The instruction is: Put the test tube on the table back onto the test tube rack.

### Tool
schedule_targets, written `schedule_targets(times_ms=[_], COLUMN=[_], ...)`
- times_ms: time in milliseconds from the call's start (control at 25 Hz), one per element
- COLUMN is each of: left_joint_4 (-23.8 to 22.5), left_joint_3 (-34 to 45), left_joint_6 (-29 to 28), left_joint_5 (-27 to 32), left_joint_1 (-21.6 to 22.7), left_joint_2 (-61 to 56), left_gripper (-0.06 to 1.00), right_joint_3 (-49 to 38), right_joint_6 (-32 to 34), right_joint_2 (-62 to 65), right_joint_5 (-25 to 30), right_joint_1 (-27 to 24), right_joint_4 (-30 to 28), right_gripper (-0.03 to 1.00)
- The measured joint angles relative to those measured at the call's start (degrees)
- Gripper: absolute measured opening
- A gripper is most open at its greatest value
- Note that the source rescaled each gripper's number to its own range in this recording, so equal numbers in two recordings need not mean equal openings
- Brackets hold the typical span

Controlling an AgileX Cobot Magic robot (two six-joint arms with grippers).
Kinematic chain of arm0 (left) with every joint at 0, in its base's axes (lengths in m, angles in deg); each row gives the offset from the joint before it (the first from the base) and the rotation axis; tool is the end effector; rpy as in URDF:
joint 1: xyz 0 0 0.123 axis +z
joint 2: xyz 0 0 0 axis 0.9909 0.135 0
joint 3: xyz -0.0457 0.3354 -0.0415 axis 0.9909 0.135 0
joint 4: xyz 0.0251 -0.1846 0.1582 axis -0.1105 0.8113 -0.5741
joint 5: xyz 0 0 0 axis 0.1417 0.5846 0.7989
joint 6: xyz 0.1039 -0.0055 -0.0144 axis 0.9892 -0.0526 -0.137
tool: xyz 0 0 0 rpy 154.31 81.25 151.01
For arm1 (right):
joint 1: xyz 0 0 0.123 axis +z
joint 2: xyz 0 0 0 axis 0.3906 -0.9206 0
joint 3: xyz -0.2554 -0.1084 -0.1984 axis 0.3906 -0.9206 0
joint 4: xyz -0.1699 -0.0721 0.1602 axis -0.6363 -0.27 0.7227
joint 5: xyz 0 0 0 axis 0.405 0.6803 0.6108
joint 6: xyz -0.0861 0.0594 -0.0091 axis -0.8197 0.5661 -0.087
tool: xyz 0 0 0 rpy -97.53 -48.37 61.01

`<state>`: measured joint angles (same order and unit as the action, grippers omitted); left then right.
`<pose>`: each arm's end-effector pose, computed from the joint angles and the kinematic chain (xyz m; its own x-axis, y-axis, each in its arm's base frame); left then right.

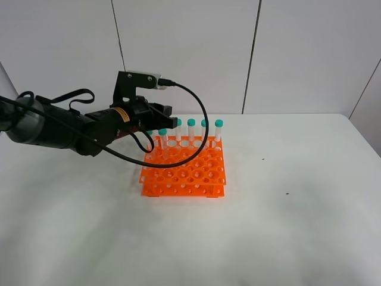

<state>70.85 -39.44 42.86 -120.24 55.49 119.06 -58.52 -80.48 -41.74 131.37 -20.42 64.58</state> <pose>0.3724 -0.1953 0.2655 -0.1750 0.0546 -0.9830 0.5002 0.8649 -0.0410 -0.0542 0.0014 0.2672 -0.4331 -0.0194 -0.9011 -0.0784 0.9968 0.0162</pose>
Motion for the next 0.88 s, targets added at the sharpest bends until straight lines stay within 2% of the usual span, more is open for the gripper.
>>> schedule_targets(times_ms=[200,240,400,480,640,720,760,880], left_joint_4=[0.0,0.0,-0.1,-0.1,-0.1,0.0,0.0,1.8], left_joint_3=[0.0,0.0,-0.9,-3.6,-11.8,-16.3,-16.3,-23.2], left_joint_6=[0.0,0.0,0.0,0.0,0.8,2.0,2.0,3.8], left_joint_5=[6.7,8.5,18.4,27.1,44.2,50.9,50.9,63.1], left_joint_1=[0.0,0.0,0.0,0.0,0.0,0.4,0.4,1.7], left_joint_2=[-5.6,-6.7,-9.5,-9.7,-9.6,-9.0,-9.0,-5.6], left_gripper=[0.46,0.5,0.78,0.84,0.87,0.88,0.88,0.88], right_joint_3=[0.0,0.0,0.0,0.0,0.0,0.0,0.0,0.0], right_joint_6=[0.0,0.0,0.0,0.0,0.0,0.0,0.0,0.0], right_joint_2=[0.0,0.0,0.0,0.0,0.0,0.0,0.0,0.0], right_joint_5=[0.0,0.0,0.0,0.0,0.0,0.0,0.0,0.0], right_joint_1=[0.0,0.0,0.0,0.0,0.0,0.0,0.0,0.0], right_joint_4=[0.0,0.0,0.0,0.0,0.0,0.0,0.0,0.0], right_gripper=[1.0,1.0,1.0,1.0,1.0,1.0,1.0,1.0])
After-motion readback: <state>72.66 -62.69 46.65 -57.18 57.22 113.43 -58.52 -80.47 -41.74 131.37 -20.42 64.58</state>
